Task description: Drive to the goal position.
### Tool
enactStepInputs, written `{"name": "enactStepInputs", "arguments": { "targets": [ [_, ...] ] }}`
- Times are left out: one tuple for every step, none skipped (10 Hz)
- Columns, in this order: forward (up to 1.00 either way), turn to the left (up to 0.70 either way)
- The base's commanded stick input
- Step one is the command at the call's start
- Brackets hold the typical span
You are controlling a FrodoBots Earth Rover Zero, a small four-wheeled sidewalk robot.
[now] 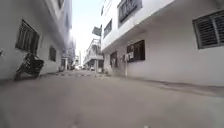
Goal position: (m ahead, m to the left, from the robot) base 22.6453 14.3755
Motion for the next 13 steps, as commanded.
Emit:
{"name": "enactStepInputs", "arguments": {
  "targets": [
    [1.00, 0.00],
    [1.00, 0.00],
    [1.00, 0.00],
    [1.00, 0.00],
    [1.00, 0.00],
    [1.00, 0.00],
    [1.00, 0.17],
    [1.00, 0.40],
    [1.00, 0.40],
    [1.00, 0.40],
    [1.00, 0.22],
    [1.00, -0.12],
    [1.00, 0.00]
  ]
}}
